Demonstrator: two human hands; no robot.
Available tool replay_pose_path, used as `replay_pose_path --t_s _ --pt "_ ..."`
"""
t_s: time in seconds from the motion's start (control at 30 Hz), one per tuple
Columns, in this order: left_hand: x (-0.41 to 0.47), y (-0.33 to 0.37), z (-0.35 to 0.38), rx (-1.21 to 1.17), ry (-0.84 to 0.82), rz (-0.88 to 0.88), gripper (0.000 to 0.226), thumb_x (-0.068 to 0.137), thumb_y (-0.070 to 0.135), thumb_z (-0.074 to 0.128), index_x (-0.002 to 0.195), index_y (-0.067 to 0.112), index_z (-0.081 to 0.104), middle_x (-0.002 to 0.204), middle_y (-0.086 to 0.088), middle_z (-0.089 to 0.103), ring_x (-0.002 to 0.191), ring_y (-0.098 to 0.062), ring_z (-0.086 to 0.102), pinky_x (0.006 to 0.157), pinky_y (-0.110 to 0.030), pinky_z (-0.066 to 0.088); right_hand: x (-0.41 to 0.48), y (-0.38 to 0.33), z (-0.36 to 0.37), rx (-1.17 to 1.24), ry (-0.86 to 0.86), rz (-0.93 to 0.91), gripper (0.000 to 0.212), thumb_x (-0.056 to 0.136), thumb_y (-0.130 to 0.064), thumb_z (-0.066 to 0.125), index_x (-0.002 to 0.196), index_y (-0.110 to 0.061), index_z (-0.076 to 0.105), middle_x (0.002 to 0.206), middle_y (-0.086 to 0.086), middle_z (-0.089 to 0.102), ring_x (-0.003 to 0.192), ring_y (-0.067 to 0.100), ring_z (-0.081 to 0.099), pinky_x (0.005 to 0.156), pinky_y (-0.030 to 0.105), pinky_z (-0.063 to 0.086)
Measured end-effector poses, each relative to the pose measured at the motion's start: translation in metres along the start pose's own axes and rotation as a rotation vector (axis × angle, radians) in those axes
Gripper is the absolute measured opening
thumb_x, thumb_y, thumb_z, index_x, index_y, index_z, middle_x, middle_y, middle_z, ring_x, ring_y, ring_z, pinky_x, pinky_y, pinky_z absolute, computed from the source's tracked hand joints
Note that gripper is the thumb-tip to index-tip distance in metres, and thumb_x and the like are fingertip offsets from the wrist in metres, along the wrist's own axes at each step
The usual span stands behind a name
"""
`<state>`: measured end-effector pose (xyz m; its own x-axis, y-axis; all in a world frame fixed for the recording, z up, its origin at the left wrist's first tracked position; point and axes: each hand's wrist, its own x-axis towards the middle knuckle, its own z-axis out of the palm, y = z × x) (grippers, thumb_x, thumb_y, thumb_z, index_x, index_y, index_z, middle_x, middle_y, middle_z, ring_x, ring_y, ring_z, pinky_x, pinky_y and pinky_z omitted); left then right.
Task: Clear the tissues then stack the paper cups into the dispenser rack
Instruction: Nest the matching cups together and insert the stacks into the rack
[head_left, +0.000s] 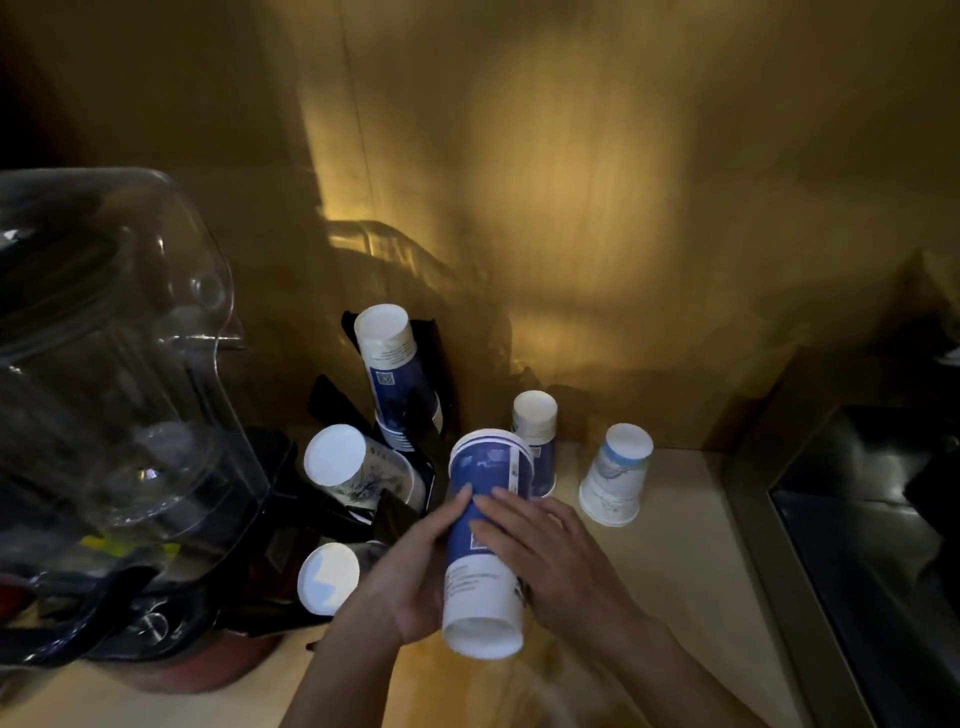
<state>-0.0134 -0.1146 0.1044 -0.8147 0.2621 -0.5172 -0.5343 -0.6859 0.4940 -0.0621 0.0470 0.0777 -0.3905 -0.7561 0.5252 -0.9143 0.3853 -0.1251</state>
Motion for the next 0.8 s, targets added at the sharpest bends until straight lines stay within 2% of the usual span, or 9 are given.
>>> replay_pose_path --t_s 0.1,0.17,0.23,0.3,0.37,0.5,0.57,0.67,0.8 --pt "0.004 0.000 0.008 0.018 0.003 0.085 0.045 0.075 0.031 0.071 0.109 0.002 0.067 0.088 -0.017 0.070 0.075 -0.029 0.069 0.068 -0.039 0.057 0.003 -0.002 -0.013 0.027 0.050 0.029 0.055 0.078 -0.009 0.060 0.128 -0.020 0.041 0.139 0.000 0.046 0.130 0.013 0.038 0.104 0.033 0.037" --pt "0.008 -0.001 0.014 0.159 0.139 0.245 0.059 0.065 0.027 0.080 0.115 0.003 0.061 0.099 -0.019 0.069 0.084 -0.032 0.068 0.076 -0.044 0.056 0.005 0.000 -0.024 0.081 0.113 0.103 0.037 0.083 -0.013 0.051 0.120 -0.017 0.049 0.125 0.004 0.060 0.117 0.013 0.051 0.096 0.030 0.045" --pt "0.012 -0.004 0.020 0.408 0.332 0.449 0.077 0.048 0.031 0.089 0.116 0.017 0.054 0.108 -0.013 0.067 0.091 -0.030 0.068 0.082 -0.046 0.055 0.009 0.004 -0.037 0.159 0.193 0.217 0.027 0.085 -0.010 0.047 0.111 -0.012 0.056 0.110 0.007 0.066 0.103 0.009 0.053 0.087 0.028 0.045" --pt "0.013 -0.007 0.027 0.599 0.419 0.587 0.074 0.041 0.033 0.089 0.103 0.037 0.049 0.108 0.000 0.063 0.092 -0.021 0.067 0.078 -0.039 0.056 0.015 0.011 -0.051 0.270 0.262 0.379 0.024 0.086 -0.009 0.049 0.108 -0.012 0.059 0.106 0.004 0.065 0.099 0.002 0.050 0.084 0.023 0.044" --pt "0.016 -0.011 0.031 0.689 0.406 0.651 0.069 0.048 0.025 0.089 0.099 0.043 0.046 0.106 0.008 0.061 0.090 -0.011 0.065 0.069 -0.025 0.053 0.024 0.017 -0.066 0.411 0.296 0.500 0.026 0.089 -0.013 0.048 0.113 -0.016 0.056 0.111 -0.007 0.058 0.103 -0.007 0.046 0.089 0.015 0.036" --pt "0.023 -0.019 0.037 0.844 0.401 0.741 0.080 0.052 0.014 0.089 0.113 0.039 0.043 0.114 0.006 0.057 0.092 -0.005 0.061 0.063 -0.014 0.048 0.035 0.026 -0.092 0.397 0.163 0.453 0.028 0.092 -0.024 0.045 0.119 -0.022 0.052 0.119 -0.021 0.045 0.112 -0.011 0.036 0.094 0.006 0.015" --pt "0.024 -0.023 0.043 0.921 0.415 0.773 0.088 0.052 0.016 0.089 0.123 0.034 0.038 0.120 0.005 0.051 0.100 -0.007 0.055 0.064 -0.012 0.047 0.035 0.030 -0.098 0.413 0.065 0.426 0.019 0.094 -0.022 0.044 0.108 -0.022 0.057 0.105 -0.025 0.049 0.102 -0.009 0.042 0.091 0.009 0.018" --pt "0.023 -0.027 0.048 1.002 0.423 0.819 0.090 0.056 0.018 0.088 0.124 0.041 0.032 0.126 0.009 0.044 0.106 -0.007 0.050 0.067 -0.008 0.045 0.030 0.033 -0.103 0.474 -0.047 0.457 0.016 0.094 -0.019 0.044 0.086 -0.018 0.058 0.076 -0.023 0.049 0.082 -0.006 0.044 0.075 0.017 0.026" --pt "0.019 -0.031 0.058 1.095 0.323 0.862 0.091 0.056 0.033 0.086 0.113 0.064 0.023 0.126 0.024 0.041 0.116 -0.004 0.047 0.090 -0.016 0.043 0.025 0.034 -0.108 0.485 -0.057 0.416 0.017 0.091 -0.017 0.050 0.080 -0.011 0.061 0.071 -0.019 0.052 0.075 -0.008 0.047 0.073 0.019 0.029"
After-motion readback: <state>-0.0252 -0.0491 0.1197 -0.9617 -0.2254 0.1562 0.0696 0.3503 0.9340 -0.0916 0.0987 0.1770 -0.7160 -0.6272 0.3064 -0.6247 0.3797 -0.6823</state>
